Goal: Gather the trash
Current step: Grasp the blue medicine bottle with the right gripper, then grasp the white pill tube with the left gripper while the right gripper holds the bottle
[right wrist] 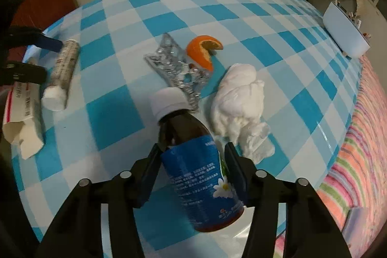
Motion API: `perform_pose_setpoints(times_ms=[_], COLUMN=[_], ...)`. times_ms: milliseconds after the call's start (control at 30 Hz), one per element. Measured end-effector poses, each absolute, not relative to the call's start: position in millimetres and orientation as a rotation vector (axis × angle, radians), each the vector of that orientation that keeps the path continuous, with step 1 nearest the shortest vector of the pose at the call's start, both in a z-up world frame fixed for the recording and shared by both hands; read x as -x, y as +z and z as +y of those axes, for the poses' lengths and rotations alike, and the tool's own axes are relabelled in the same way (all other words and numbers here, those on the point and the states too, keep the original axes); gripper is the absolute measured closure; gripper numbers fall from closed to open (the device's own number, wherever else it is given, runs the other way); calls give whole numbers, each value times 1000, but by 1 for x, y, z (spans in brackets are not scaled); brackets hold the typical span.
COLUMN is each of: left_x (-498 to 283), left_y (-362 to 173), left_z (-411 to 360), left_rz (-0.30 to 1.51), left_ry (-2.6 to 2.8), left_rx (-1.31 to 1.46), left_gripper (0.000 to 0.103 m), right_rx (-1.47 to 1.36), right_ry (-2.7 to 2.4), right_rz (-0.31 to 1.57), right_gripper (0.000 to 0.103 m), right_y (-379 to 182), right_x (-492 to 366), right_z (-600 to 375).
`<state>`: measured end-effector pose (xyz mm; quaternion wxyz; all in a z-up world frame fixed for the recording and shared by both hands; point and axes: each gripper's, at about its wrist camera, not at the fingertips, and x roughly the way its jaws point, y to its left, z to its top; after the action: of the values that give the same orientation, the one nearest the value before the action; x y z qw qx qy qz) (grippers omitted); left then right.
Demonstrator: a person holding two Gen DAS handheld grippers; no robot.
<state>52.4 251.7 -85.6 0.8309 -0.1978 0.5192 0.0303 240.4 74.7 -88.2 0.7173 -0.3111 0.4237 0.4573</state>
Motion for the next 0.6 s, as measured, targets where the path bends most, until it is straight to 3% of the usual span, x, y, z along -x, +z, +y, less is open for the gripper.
perform_pose_setpoints(times_ms=[400,600], left_x=[-64,-66], left_y=[-93,-93], left_z=[249,241], left_rz=[1116,1114], left_ry=[184,238], left_rx=[444,356], left_gripper=[15,31], right_rx=[340,262], right_ry=[1171,1171], right_rz=[810,812], right_gripper=[62,63], right_y=[-48,-48], right_x=[-183,-171], right_z=[50,43])
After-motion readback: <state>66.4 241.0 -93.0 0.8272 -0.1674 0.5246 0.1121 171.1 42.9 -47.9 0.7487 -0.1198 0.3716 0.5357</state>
